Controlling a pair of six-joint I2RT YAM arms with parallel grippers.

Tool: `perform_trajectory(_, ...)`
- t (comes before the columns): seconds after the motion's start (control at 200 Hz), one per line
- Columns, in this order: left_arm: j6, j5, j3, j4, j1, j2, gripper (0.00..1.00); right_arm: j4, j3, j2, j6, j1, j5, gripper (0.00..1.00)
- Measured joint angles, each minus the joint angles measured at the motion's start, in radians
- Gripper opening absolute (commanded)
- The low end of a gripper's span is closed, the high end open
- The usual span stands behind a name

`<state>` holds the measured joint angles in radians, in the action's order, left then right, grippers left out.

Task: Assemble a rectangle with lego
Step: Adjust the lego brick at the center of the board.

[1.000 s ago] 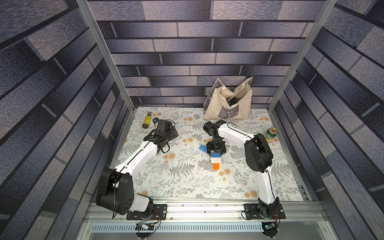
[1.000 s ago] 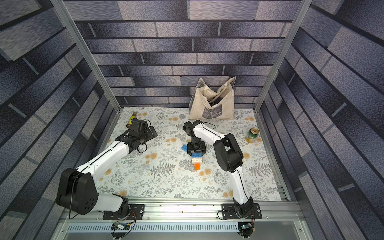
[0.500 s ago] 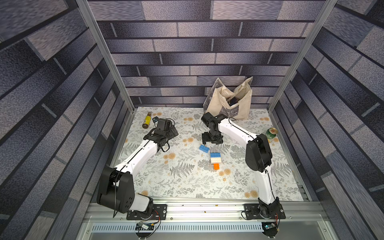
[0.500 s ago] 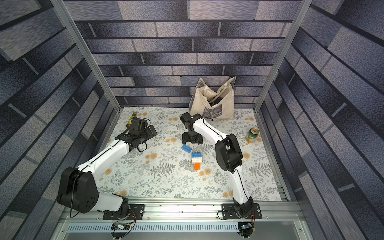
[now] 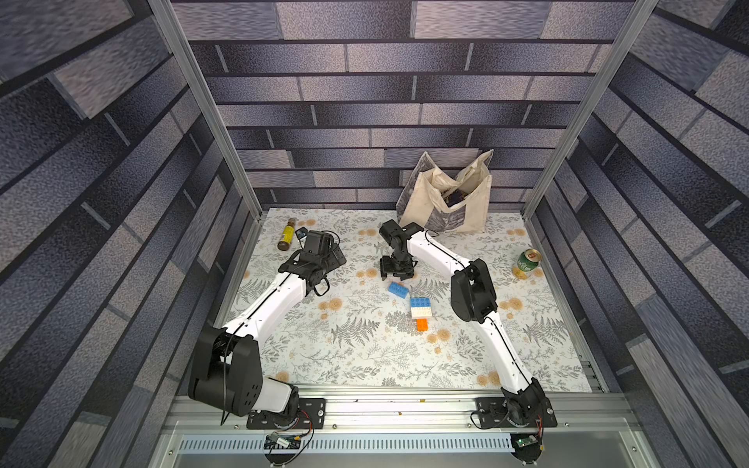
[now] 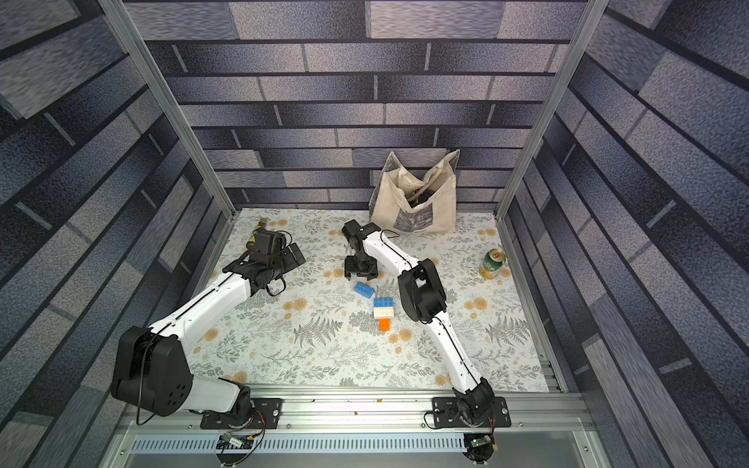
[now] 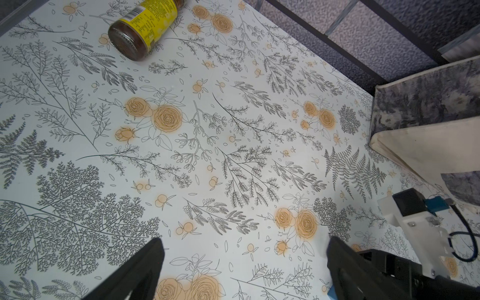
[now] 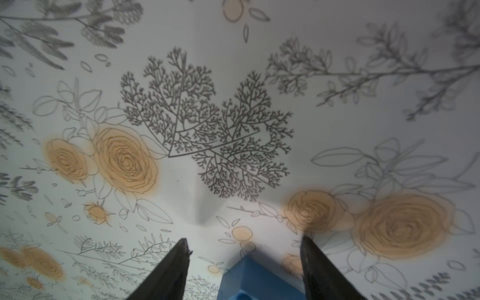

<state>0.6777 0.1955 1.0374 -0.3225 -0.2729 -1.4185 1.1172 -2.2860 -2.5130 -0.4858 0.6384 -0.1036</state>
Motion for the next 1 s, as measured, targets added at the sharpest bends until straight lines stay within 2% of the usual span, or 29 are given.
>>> perform_trajectory(0.331,0.0,0.0,0.0,0.0,0.0,0.0,1.0,-0.016,0.071,0.031,0.016,0.033,-0.057,0.51)
perform_trajectory(0.471,0.0,0.0,0.0,0.0,0.0,0.0,1.0,-0.015,0.084,0.037,0.029,0.058,-0.074,0.5)
perform_trajectory(0.621,0.0,0.0,0.0,-0.001,0.0,0.0,1.0,-0.003,0.087,0.042,0.04,0.082,-0.072,0.59)
perform_trajectory(0.716,0.0,0.0,0.0,0.0,0.0,0.0,1.0,0.018,0.103,0.06,0.042,0.087,-0.045,0.73)
perform_trajectory(0.827,0.0,0.0,0.0,0.0,0.0,0.0,1.0,0.041,0.121,0.095,0.039,0.091,0.004,0.84)
perform_trajectory(0.997,0.001,-0.001,0.0,0.001,0.004,0.0,1.0,0.057,0.13,0.147,0.036,0.092,0.054,0.91)
